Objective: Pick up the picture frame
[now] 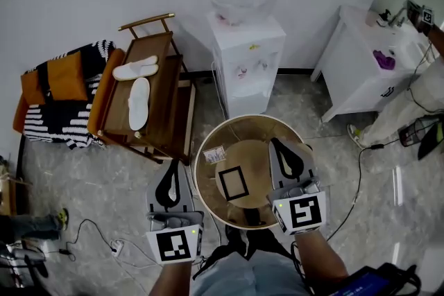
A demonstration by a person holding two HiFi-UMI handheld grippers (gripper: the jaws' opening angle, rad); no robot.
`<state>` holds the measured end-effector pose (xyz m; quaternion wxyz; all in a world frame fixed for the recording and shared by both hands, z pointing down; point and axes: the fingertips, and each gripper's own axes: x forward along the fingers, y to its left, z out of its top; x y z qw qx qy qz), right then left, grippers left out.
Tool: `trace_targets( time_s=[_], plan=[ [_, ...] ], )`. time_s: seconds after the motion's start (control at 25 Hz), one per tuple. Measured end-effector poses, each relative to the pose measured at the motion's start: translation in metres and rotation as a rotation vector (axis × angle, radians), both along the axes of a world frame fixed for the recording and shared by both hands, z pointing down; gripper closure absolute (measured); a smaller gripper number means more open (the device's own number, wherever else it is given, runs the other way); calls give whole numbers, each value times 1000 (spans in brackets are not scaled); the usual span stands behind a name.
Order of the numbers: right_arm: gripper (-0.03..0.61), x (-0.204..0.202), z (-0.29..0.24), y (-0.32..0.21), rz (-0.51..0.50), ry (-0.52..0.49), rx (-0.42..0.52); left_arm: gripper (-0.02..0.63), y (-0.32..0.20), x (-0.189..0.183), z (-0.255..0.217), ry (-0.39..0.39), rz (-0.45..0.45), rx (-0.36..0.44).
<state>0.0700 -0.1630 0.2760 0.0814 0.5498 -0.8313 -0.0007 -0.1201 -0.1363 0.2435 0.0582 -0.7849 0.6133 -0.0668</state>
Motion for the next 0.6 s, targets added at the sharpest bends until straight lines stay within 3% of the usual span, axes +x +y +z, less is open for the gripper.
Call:
trace_targets(
  time_s=[0.36, 0.6],
  plan=[
    [565, -6, 72, -46, -42, 6, -116, 598, -49, -9, 56, -6, -55, -85],
    [565, -5, 125, -52, -63, 1, -225, 598, -58, -11, 97, -1, -89, -185]
  ],
)
